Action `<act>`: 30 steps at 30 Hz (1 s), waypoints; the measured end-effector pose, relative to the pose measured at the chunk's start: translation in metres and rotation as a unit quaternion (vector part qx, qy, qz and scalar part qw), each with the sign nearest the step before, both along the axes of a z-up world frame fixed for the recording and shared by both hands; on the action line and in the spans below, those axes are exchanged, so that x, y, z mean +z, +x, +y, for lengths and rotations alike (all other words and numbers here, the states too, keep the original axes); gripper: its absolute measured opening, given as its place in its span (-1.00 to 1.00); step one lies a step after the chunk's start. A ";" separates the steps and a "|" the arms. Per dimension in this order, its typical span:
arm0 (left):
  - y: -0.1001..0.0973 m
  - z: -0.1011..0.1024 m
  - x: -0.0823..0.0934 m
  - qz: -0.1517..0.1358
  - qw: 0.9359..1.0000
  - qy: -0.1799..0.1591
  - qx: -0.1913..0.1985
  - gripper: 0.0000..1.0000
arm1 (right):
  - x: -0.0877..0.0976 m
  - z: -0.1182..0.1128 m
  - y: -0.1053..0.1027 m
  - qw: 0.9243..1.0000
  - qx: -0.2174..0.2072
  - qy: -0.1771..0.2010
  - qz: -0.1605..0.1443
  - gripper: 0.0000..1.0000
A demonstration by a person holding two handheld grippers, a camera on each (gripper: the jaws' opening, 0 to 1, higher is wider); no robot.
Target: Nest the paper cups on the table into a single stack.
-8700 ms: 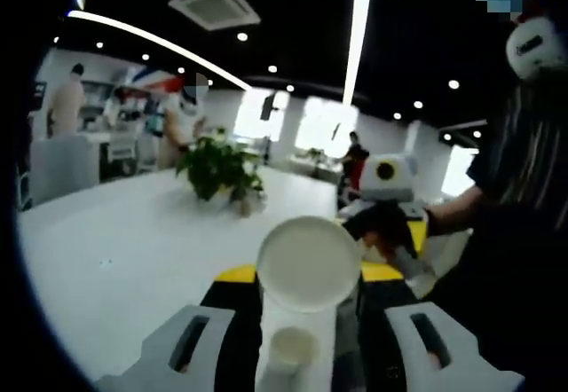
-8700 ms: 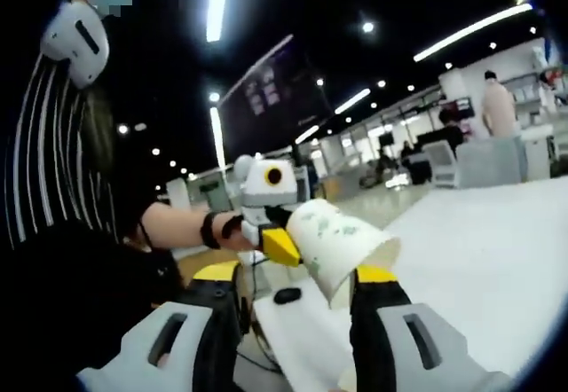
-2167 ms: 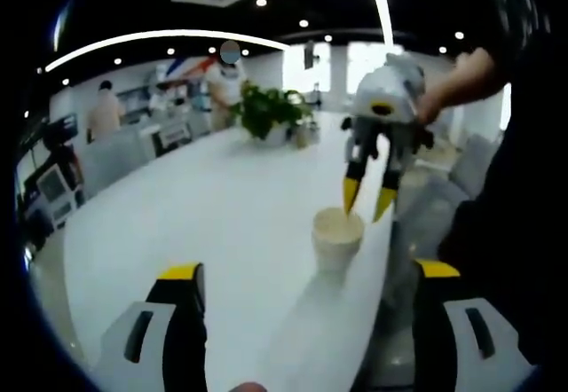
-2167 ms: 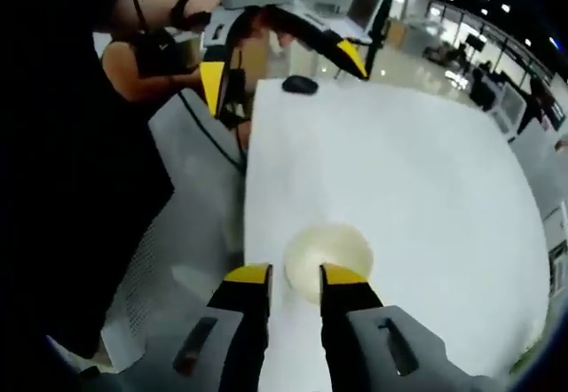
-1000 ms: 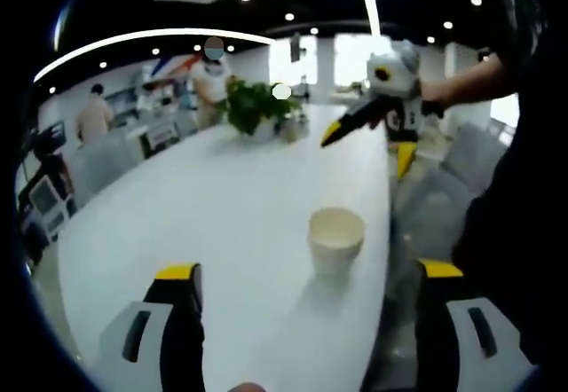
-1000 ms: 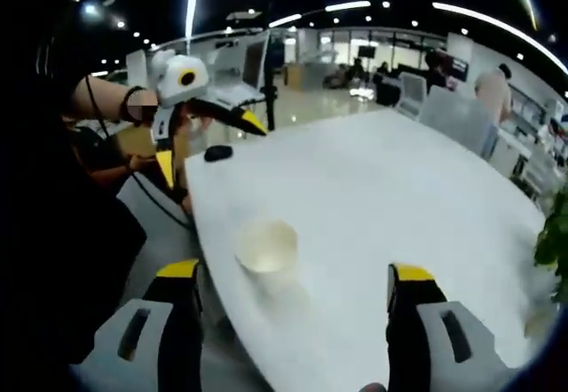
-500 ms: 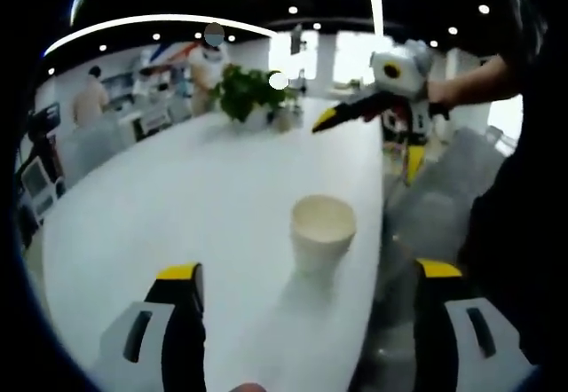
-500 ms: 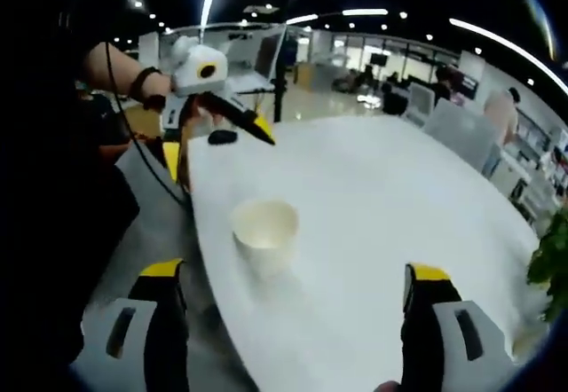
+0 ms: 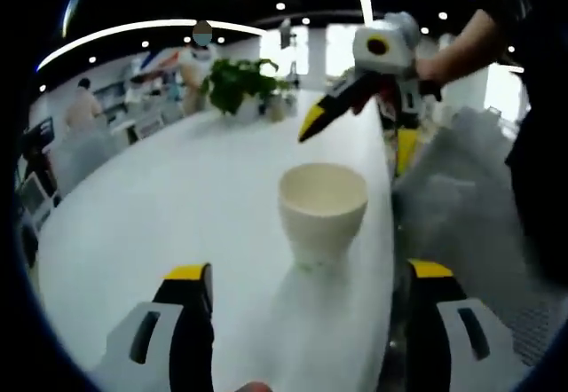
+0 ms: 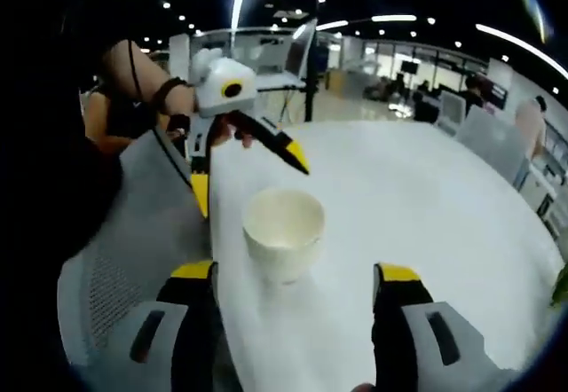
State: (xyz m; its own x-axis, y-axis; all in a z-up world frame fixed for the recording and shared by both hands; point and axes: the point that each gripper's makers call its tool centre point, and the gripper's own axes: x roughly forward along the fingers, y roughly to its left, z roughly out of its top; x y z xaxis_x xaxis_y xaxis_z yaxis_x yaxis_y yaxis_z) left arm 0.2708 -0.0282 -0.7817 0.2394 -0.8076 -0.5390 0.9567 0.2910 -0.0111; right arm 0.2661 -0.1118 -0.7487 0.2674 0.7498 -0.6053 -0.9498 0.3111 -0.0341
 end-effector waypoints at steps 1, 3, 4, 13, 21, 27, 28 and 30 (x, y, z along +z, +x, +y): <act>0.001 -0.002 -0.004 -0.002 1.000 0.006 -0.004 0.72 | -0.003 0.001 0.000 1.000 0.006 -0.004 0.003 0.26; 0.002 -0.006 -0.007 -0.003 1.000 0.006 -0.013 0.70 | -0.010 0.004 0.001 1.000 0.019 -0.011 0.007 0.24; 0.003 -0.008 -0.007 -0.008 1.000 0.007 -0.017 0.66 | -0.012 0.005 0.001 1.000 0.023 -0.013 0.008 0.24; 0.012 -0.017 -0.008 -0.035 0.998 0.013 -0.050 0.40 | -0.034 0.017 0.007 0.997 0.065 -0.041 0.012 0.14; 0.013 -0.026 -0.006 -0.020 0.998 0.003 -0.052 0.28 | -0.039 0.027 0.008 0.996 0.082 -0.037 0.022 0.05; 0.009 -0.030 -0.008 -0.017 0.997 0.010 -0.073 0.11 | -0.043 0.030 0.005 0.994 0.098 -0.035 0.033 -0.15; 0.008 -0.031 -0.008 -0.016 0.997 0.008 -0.078 0.03 | -0.044 0.031 0.005 0.994 0.101 -0.034 0.035 -0.18; 0.004 -0.033 -0.008 -0.013 0.996 0.003 -0.090 -0.09 | -0.045 0.032 0.004 0.993 0.104 -0.034 0.042 -0.21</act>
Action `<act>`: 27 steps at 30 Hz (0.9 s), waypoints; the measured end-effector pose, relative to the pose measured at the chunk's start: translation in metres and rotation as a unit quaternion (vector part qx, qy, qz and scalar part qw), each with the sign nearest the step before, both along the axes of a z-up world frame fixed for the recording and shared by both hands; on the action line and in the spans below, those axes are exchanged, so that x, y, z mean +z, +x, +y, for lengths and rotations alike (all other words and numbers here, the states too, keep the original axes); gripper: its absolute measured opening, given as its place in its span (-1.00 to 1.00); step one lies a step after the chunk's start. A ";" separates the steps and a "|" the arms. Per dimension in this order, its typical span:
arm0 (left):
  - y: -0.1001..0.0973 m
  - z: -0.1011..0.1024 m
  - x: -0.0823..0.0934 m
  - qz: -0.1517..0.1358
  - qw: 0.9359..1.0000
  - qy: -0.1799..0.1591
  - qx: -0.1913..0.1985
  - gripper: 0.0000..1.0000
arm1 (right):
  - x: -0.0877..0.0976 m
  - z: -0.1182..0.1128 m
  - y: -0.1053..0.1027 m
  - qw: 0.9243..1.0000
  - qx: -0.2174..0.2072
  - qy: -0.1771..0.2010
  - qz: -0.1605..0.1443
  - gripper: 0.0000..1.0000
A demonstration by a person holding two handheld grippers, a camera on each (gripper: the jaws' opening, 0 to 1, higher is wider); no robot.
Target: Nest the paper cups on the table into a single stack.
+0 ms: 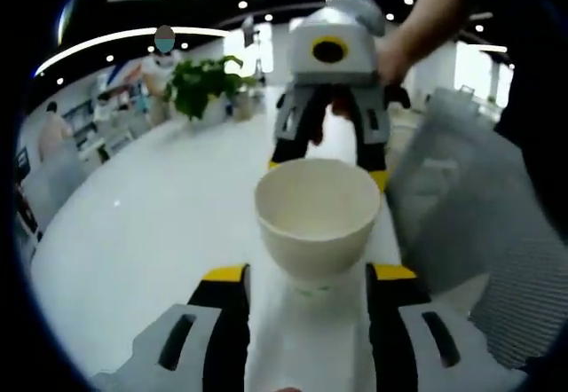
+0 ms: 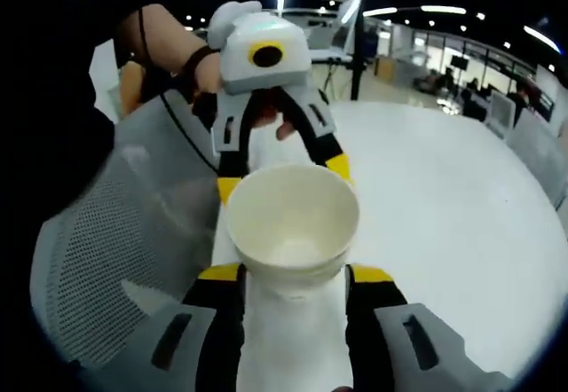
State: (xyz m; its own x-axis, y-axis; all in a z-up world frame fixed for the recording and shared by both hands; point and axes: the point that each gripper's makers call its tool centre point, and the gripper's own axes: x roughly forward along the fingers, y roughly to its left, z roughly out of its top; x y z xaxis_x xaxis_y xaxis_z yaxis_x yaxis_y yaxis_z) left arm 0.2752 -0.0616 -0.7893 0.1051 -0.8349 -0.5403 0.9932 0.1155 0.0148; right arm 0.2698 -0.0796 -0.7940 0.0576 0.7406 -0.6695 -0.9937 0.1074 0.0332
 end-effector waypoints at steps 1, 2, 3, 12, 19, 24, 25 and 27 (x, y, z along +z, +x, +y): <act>-0.001 -0.001 -0.001 0.000 1.000 0.000 -0.004 -0.16 | 0.000 0.000 -0.001 1.000 0.002 0.000 0.001 -0.22; -0.001 -0.001 -0.001 -0.002 1.000 0.002 -0.008 -0.19 | -0.001 0.001 0.000 1.000 0.002 0.000 0.001 -0.22; -0.001 -0.001 -0.001 -0.001 1.000 0.001 -0.008 -0.21 | -0.001 0.001 0.000 1.000 0.002 -0.001 0.001 -0.23; 0.001 -0.001 -0.003 0.013 1.000 0.001 -0.004 -0.26 | 0.001 0.003 -0.001 1.000 0.000 0.002 0.007 -0.28; 0.004 0.001 0.003 0.009 1.000 0.007 -0.010 -0.27 | 0.007 0.005 0.001 1.000 -0.005 0.009 0.003 -0.29; 0.011 0.000 0.013 0.000 1.000 0.010 -0.015 -0.27 | 0.017 0.004 0.010 1.000 -0.012 0.019 -0.007 -0.29; 0.013 0.000 0.015 -0.002 1.000 0.011 -0.016 -0.27 | 0.019 0.004 0.012 1.000 -0.013 0.020 -0.009 -0.29; 0.018 0.000 0.021 -0.008 1.000 0.014 -0.021 -0.27 | 0.025 0.004 0.017 0.999 -0.016 0.024 -0.016 -0.29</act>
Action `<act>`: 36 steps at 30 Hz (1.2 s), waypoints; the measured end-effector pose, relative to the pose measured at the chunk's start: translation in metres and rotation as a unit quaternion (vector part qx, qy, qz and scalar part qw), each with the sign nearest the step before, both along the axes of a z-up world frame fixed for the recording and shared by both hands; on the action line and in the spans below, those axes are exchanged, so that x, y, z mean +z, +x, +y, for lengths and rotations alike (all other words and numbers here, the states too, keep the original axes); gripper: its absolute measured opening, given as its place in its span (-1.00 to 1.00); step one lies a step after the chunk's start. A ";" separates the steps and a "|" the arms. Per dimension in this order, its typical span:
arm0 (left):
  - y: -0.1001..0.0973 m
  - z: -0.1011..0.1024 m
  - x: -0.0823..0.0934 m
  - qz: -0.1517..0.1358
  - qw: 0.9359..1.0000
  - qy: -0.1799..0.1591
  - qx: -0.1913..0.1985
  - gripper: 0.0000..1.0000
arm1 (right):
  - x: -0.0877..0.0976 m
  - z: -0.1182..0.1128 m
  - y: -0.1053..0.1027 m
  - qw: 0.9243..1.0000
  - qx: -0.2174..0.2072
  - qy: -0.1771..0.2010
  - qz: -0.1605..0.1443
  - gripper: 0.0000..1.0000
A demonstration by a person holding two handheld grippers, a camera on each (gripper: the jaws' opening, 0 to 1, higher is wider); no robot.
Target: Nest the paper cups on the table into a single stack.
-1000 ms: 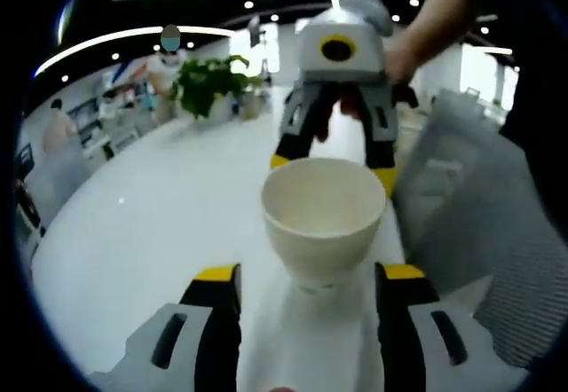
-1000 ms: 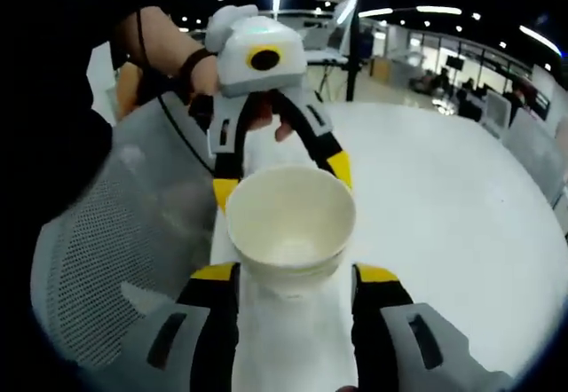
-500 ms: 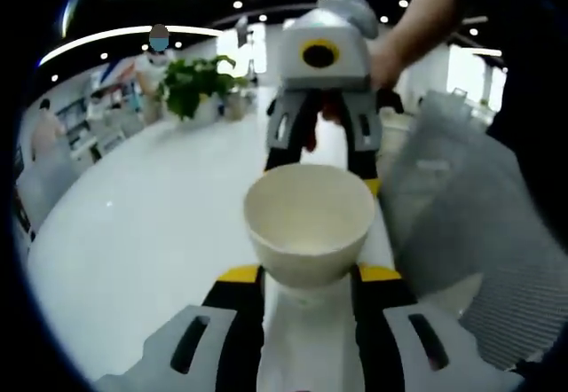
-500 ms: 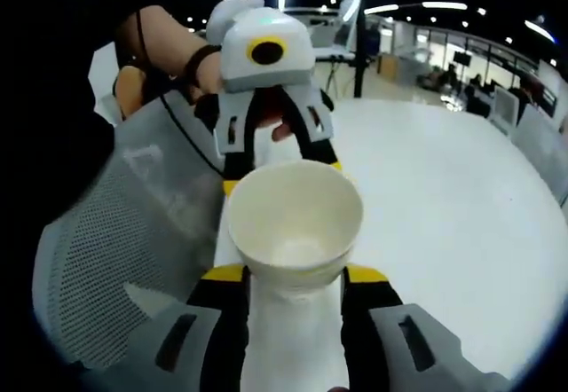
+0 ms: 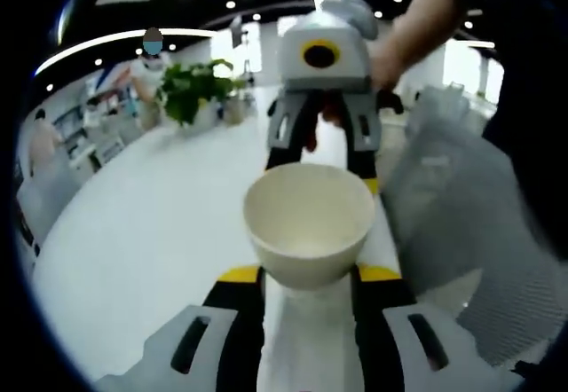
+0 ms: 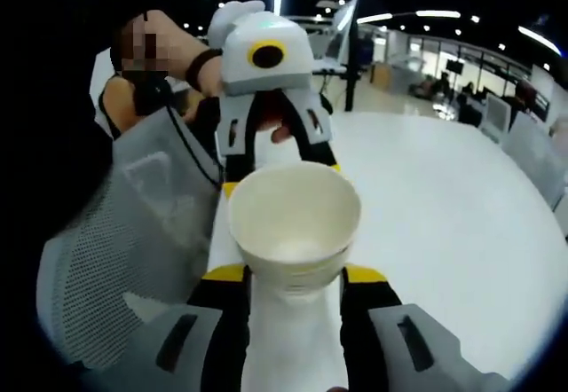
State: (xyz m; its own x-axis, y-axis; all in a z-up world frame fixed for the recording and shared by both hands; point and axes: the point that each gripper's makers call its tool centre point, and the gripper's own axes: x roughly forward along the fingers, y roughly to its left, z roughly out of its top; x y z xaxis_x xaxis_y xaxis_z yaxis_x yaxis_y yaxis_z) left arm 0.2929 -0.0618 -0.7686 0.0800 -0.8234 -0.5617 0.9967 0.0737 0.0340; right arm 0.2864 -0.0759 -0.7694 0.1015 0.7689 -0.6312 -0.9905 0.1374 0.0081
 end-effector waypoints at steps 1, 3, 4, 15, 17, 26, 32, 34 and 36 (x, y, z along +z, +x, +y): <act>0.004 0.000 0.004 -0.007 1.000 0.001 -0.003 -0.27 | 0.003 0.000 0.003 1.000 -0.003 0.003 -0.003 -0.29; 0.009 0.000 0.012 -0.012 1.000 0.003 -0.008 -0.27 | 0.009 0.000 0.008 1.000 -0.004 0.007 -0.010 -0.29; 0.011 -0.001 0.016 -0.016 1.000 0.004 -0.010 -0.27 | 0.013 -0.001 0.012 1.000 -0.006 0.009 -0.014 -0.29; 0.053 -0.009 0.046 -0.050 0.998 0.015 -0.028 -0.27 | 0.038 -0.009 0.054 0.998 -0.021 0.027 -0.050 -0.31; 0.062 -0.011 0.046 -0.051 0.998 0.018 -0.026 -0.27 | 0.039 -0.011 0.061 0.998 -0.025 0.029 -0.051 -0.32; 0.093 -0.021 0.048 -0.056 0.998 0.026 -0.032 -0.27 | 0.042 -0.022 0.096 0.997 -0.034 0.024 -0.066 -0.34; 0.116 -0.026 0.050 -0.058 0.997 0.028 -0.030 -0.27 | 0.043 -0.027 0.118 0.996 -0.033 0.028 -0.074 -0.35; 0.124 -0.028 0.049 -0.057 0.998 0.029 -0.029 -0.27 | 0.043 -0.028 0.124 0.996 -0.035 0.028 -0.074 -0.35; 0.131 -0.029 0.047 -0.059 0.997 0.032 -0.029 -0.27 | 0.041 -0.030 0.131 0.996 -0.037 0.028 -0.075 -0.35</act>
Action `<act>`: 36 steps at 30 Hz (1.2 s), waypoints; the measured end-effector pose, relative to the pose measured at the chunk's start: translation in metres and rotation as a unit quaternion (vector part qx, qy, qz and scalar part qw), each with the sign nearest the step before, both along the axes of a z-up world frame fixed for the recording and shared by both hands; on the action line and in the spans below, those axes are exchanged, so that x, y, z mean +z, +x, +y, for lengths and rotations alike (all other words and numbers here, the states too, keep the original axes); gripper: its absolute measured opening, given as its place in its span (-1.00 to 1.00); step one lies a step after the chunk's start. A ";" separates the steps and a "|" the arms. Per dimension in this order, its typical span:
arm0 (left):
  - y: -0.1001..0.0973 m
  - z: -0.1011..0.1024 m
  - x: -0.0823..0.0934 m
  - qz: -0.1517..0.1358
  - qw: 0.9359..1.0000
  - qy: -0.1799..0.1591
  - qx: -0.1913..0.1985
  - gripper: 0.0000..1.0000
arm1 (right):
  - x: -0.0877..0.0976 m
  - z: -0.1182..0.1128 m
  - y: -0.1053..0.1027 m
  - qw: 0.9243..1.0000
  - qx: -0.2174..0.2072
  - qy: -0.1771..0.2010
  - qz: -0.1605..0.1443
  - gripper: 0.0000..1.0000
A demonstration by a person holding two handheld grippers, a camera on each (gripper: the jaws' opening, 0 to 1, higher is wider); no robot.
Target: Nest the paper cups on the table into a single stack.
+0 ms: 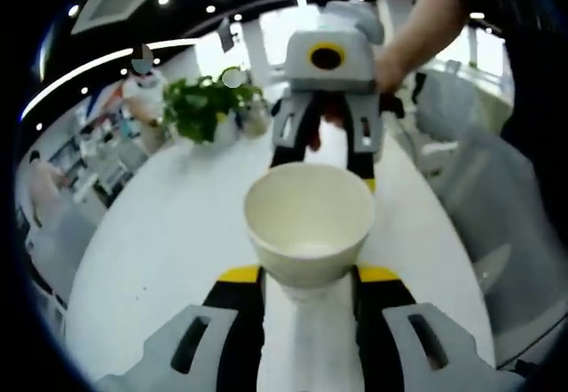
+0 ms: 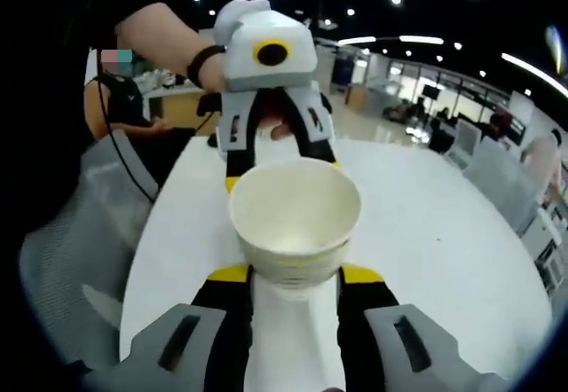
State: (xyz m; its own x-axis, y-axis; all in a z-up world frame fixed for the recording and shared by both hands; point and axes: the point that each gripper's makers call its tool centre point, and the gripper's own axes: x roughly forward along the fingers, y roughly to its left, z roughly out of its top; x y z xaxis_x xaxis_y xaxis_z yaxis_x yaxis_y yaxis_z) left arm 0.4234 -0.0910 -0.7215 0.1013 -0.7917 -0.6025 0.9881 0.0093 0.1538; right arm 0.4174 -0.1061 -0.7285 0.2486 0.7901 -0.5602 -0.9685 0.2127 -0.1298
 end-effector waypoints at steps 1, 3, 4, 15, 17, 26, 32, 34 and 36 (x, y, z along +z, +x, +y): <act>0.004 -0.001 -0.001 0.001 1.000 0.001 -0.001 -0.27 | -0.002 -0.001 0.004 1.000 0.000 0.000 0.001 -0.35; 0.010 -0.002 -0.004 0.002 1.000 0.002 -0.001 -0.27 | -0.004 -0.002 0.010 1.000 -0.001 0.001 0.002 -0.35; 0.015 -0.003 -0.006 0.002 1.000 0.003 -0.001 -0.27 | -0.006 -0.003 0.015 1.000 0.000 0.001 0.001 -0.35; 0.061 -0.006 -0.027 0.013 1.000 0.014 0.011 -0.27 | -0.028 -0.007 0.064 1.000 0.003 0.006 0.007 -0.35; 0.071 -0.007 -0.028 0.014 1.000 0.014 0.009 -0.27 | -0.028 -0.008 0.071 1.000 0.002 0.008 0.007 -0.35; 0.111 -0.002 -0.033 0.020 0.999 -0.002 0.042 -0.27 | -0.034 -0.004 0.113 1.000 0.006 0.014 0.008 -0.36; 0.128 0.007 -0.045 0.030 0.998 -0.003 0.064 -0.26 | -0.044 0.005 0.129 1.000 0.011 0.013 0.015 -0.38; 0.128 0.008 -0.048 0.033 0.997 -0.001 0.067 -0.26 | -0.049 0.007 0.131 1.000 0.011 0.010 0.019 -0.38; 0.129 0.010 -0.054 0.037 0.997 0.003 0.069 -0.26 | -0.053 0.009 0.131 1.000 0.014 0.005 0.021 -0.37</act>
State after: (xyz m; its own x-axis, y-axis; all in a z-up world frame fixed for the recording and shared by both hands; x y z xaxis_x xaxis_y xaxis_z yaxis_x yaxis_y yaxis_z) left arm 0.5525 -0.0814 -0.7750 0.1646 -0.7702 -0.6163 0.9860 0.1460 0.0809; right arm 0.5480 -0.0975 -0.7819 0.2035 0.8014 -0.5624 -0.9784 0.1874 -0.0870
